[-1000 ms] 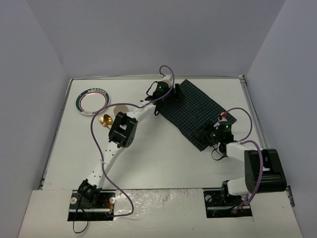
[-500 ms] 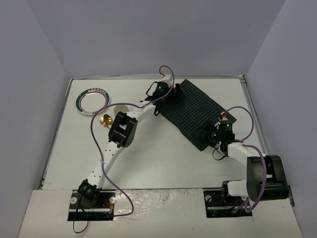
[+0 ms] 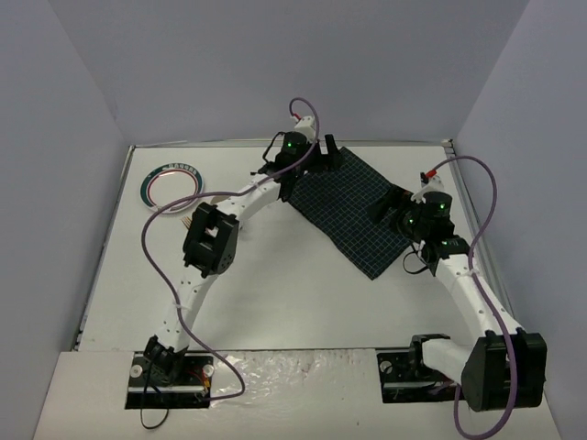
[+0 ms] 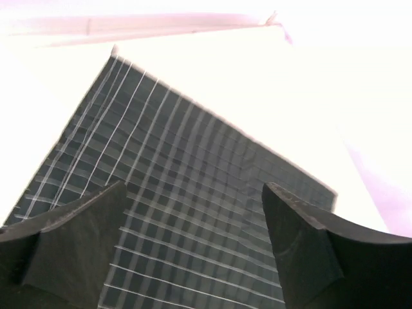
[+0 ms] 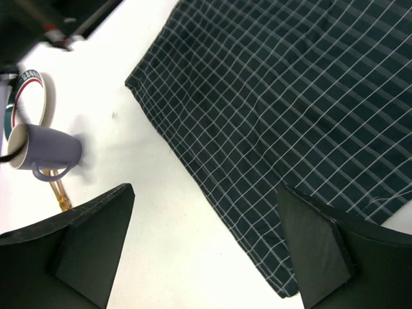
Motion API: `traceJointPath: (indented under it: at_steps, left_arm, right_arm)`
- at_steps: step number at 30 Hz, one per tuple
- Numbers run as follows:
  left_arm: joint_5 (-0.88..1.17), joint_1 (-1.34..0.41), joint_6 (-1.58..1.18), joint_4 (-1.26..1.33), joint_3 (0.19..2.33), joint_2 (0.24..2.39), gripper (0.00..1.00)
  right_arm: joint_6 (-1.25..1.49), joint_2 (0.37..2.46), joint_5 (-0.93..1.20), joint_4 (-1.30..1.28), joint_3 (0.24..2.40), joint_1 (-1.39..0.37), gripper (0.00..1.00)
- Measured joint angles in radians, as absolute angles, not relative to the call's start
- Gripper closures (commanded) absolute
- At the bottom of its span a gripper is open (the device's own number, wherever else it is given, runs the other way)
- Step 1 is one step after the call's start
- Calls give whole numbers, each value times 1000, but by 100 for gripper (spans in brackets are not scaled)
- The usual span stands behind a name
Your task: Set the dinner table for one person
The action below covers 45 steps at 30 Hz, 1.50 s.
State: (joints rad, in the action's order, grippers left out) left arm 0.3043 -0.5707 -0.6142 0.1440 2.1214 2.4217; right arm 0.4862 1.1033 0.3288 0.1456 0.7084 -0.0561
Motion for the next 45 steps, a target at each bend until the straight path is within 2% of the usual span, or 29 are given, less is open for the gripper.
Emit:
traceJointPath:
  at_steps: [7,14,18,22,27,31,43,45]
  left_arm:
    - [177,-583,-536,53,1894,1979,3]
    - [-89,-548,-431,-107,1579,1550,3]
    - [-150,-403,-461,-191,1327,1356,3]
    - [-123,-146,-550,-252,1109,1255,3]
    - [17,169,-697,-210,913,1233,5]
    - [149,332,-820,-93,831,1318,9]
    - [321,402,-969,178,892,1710,28]
    - [328,403,-981,208,916,1753,34]
  right_arm:
    - [410,960,252,67,772,-56,0]
    - [381,834,167,23,771,-57,0]
    - [380,755,128,17,732,-65,0]
    - [380,714,101,17,699,-93,0]
    - [380,714,123,17,683,-114,0]
    - [369,711,144,17,681,-128,0]
    - [334,685,163,19,673,-152,0]
    - [331,685,163,19,668,-152,0]
